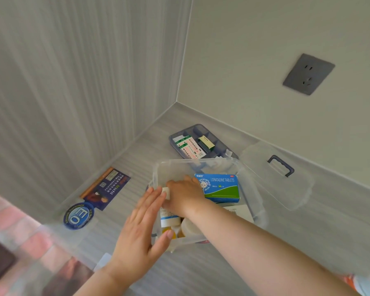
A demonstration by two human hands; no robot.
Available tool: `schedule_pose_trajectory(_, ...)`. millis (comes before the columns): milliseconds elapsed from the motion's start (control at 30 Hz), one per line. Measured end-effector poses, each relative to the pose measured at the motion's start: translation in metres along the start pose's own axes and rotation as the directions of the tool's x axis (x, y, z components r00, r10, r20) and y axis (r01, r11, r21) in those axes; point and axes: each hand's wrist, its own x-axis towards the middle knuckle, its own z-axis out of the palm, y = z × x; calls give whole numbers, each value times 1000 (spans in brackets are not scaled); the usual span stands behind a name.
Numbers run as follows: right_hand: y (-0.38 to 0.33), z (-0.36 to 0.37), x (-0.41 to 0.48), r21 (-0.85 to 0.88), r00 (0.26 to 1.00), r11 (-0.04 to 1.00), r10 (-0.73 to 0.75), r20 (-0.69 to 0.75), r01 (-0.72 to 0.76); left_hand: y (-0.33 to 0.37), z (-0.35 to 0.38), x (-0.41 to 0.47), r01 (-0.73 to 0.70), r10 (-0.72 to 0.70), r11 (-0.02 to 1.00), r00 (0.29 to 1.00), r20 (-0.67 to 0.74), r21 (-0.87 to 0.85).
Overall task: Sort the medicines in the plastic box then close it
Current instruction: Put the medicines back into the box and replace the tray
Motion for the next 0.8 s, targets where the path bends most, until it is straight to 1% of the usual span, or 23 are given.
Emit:
schedule_pose_trajectory(100,-1,0,-1,-54,1000,998,-20,10,20,0,0,0,1,-1,1000,1000,6,5)
schedule_pose_trajectory(167,-1,-7,-4,-20,999,999,-33,9,33,1,0,0,6,-6,1000,1000,9,-3)
schedule_pose_trajectory(233,3,-20,-15,89,998,994,-52,-44,56,1,-1,0,15,-15,1000,1000,9,-11)
schedule_pose_trajectory(267,6,-27,-24,171,994,983,-57,-96,73,2,0,0,17,-17,1000,1000,8,-4)
schedule_pose_trajectory(333,19,-41,-48,358,975,927,-32,-219,111,3,-1,-1,20,-20,999,1000,3,44)
schedule_pose_trajectory(367,29,-46,-62,422,960,897,-8,-281,131,3,-1,-1,22,-22,996,1000,2,83)
schedule_pose_trajectory(400,41,-49,-78,436,933,887,17,-358,151,5,-2,-1,23,-24,992,1000,3,126)
schedule_pose_trajectory(433,55,-50,-93,395,894,906,42,-445,154,9,-3,-1,23,-25,986,1000,7,164)
schedule_pose_trajectory(467,72,-48,-107,341,855,932,76,-513,122,13,-3,0,14,-17,982,1000,15,189)
schedule_pose_trajectory(500,89,-43,-120,326,821,943,139,-554,60,20,-1,0,-8,3,980,1000,26,199)
schedule_pose_trajectory(533,106,-36,-134,360,791,933,232,-566,-16,26,3,0,-48,40,980,998,41,195)
schedule_pose_trajectory(600,136,-14,-162,496,740,856,427,-520,-146,39,12,-1,-153,141,968,987,74,201)
schedule_pose_trajectory(667,157,14,-186,637,710,743,562,-425,-207,46,21,-3,-213,197,946,976,91,245)
schedule_pose_trajectory(733,171,42,-206,736,736,636,609,-297,-229,46,26,-3,-239,226,928,971,78,286)
schedule_pose_trajectory(800,178,68,-216,751,784,603,589,-194,-267,43,28,-3,-260,257,912,965,53,318)
